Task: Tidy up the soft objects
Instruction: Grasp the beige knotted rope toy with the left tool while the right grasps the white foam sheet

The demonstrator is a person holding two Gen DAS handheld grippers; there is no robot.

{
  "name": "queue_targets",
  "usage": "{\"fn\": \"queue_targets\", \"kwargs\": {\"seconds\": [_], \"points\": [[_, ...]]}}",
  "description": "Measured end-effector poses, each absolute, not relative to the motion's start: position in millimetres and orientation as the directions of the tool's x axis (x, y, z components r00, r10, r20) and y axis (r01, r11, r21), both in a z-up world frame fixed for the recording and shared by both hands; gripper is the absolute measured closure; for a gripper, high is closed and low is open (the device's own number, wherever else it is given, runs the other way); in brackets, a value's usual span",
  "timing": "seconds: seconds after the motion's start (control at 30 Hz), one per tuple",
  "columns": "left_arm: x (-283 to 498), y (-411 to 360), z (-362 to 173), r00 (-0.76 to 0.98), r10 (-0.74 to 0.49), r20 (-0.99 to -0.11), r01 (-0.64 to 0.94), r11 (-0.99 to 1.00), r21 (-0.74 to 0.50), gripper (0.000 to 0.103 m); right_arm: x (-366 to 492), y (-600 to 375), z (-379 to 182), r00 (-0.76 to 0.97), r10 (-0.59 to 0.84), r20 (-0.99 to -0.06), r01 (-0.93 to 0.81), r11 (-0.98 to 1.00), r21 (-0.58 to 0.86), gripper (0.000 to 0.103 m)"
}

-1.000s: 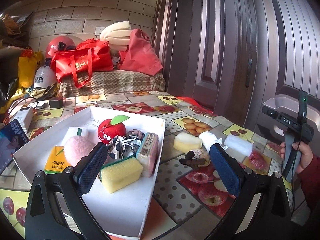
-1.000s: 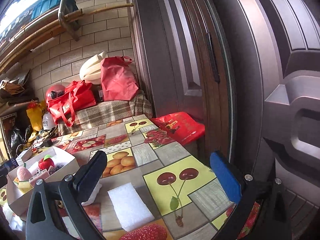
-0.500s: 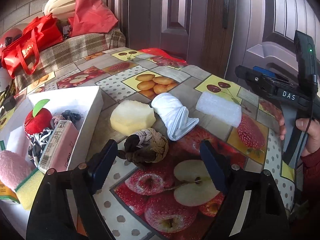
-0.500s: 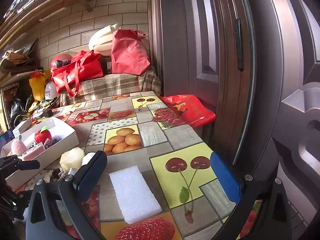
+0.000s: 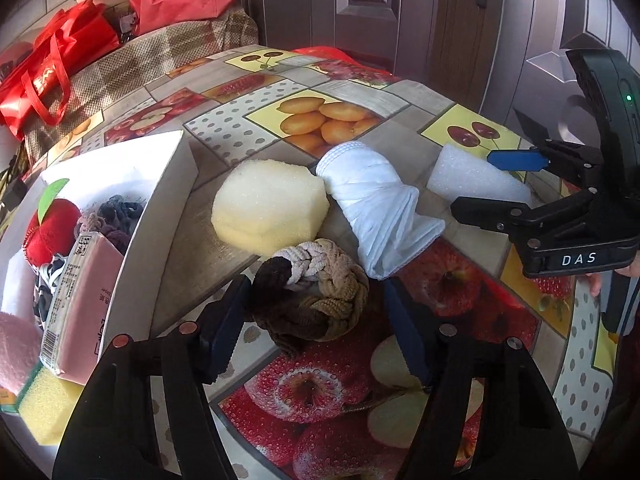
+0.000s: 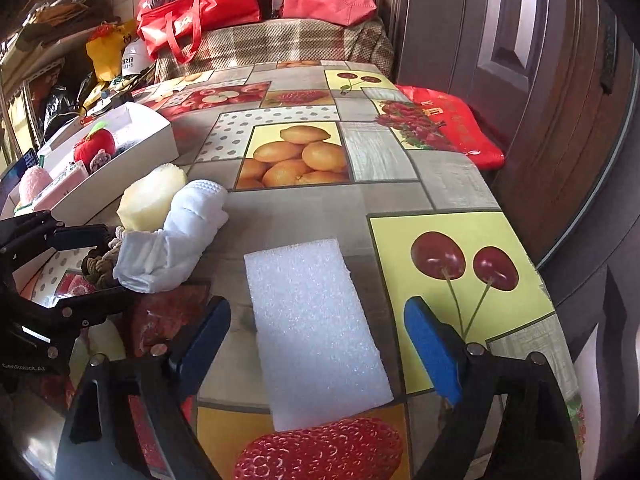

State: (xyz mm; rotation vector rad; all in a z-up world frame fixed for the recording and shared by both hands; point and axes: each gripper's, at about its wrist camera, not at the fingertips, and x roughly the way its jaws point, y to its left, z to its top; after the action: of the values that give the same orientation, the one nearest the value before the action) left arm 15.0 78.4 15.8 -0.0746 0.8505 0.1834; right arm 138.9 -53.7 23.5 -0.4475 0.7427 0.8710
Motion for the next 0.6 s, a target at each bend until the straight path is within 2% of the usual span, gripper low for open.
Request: {"fn": "queue_targets", "kwargs": {"seconds": [0.07,0.1,0.17,0.33,0.6], "points": [[14,79,17,0.652,0.118,-0.749,-0.184,0.983,-0.006,0.057,141,-55,22,0.409,0.520,-0.749,-0.815,0.579,-0.043,0.043],[14,81,17,0.657,0.108,-0.747,-0.182,0.983,-0.018,0.059,140,-56,23,0.402,0.533,-0.745,-0.820,0.571,-0.034,0.050],[11,84,20,0.674,0.082,-0.734,-0.173,0.984,-0.048,0.078,136,-59,26,0.414,0.546,-0.728,-0.820,0.571,-0.037,0.050],[-5,81,34,0.747,0.111,-0.656,-0.187,0.981,-0.047,0.079,131,-75,40,0.471,0.596,-0.650,-0.800,0.599,-0.029,0.050],[-27,70,51,0.815,0.228,-0.533,-0.245,0.969,0.040,0.079,124,-91,61,0.574,0.648,-0.501,-0.756,0.654,-0.021,0.050]]}}
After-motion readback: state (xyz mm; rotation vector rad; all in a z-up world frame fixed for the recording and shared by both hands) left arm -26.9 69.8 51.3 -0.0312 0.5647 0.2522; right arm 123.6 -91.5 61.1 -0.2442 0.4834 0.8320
